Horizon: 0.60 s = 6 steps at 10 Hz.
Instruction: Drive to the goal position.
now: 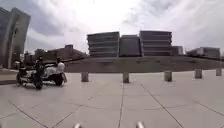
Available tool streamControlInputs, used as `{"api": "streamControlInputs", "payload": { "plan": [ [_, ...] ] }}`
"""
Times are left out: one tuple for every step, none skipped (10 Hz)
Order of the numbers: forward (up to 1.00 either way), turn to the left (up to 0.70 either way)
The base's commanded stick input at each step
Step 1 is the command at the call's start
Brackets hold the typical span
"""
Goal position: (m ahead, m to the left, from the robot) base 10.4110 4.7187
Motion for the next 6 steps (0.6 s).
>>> {"api": "streamControlInputs", "payload": {
  "plan": [
    [0.70,0.00],
    [0.70,0.00],
    [0.70,0.00],
    [0.70,0.04],
    [0.70,0.12],
    [0.70,0.14]
  ]
}}
